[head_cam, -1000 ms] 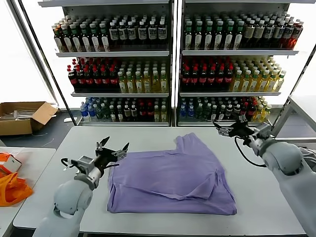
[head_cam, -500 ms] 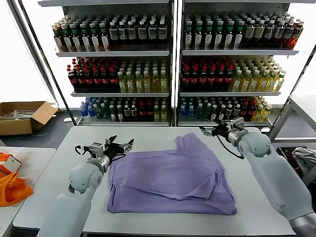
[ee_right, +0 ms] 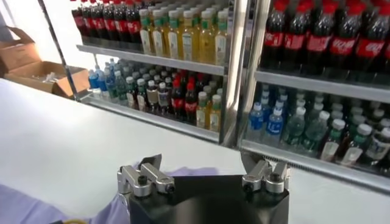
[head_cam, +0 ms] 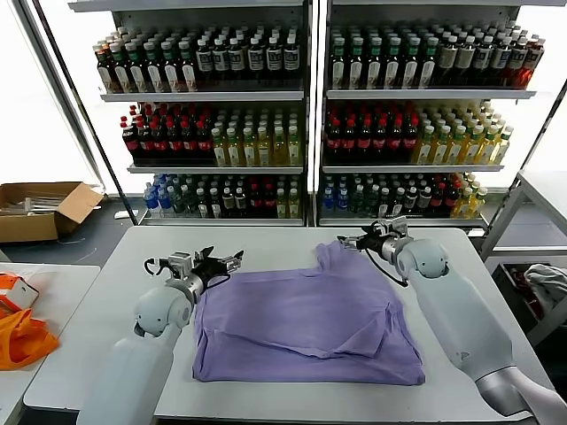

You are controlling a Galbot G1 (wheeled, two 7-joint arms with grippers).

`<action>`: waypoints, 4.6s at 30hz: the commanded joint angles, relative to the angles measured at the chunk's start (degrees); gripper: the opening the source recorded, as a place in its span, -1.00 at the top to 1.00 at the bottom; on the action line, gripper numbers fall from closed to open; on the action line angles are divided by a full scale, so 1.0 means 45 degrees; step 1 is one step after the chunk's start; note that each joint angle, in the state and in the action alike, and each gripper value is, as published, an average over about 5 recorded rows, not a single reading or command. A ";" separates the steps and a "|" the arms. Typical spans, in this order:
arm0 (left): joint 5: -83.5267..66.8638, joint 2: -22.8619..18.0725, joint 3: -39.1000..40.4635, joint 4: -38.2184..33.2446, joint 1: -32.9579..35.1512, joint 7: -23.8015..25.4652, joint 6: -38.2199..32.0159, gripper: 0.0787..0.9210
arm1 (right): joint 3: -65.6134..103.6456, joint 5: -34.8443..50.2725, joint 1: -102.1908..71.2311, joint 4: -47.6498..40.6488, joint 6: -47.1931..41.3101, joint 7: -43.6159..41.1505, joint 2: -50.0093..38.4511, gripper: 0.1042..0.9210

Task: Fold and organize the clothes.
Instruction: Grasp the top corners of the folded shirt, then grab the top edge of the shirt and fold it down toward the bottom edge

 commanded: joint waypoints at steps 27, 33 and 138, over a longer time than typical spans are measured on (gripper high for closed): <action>-0.0176 0.0906 -0.0917 0.0489 0.1497 0.0161 0.0053 -0.77 | 0.0695 -0.0372 -0.0078 -0.1311 0.0136 -0.0011 0.1148 -0.76; -0.0093 0.0890 -0.0744 0.0516 0.1585 0.0113 0.0056 -0.72 | 0.0795 -0.0441 -0.0187 -0.1395 0.0088 0.0176 0.1216 -0.76; 0.1375 0.1615 -0.2589 -0.5389 0.8335 0.0144 -0.1659 0.99 | 0.5755 -0.0367 -1.2359 1.2116 -0.0364 0.2817 -0.1457 0.99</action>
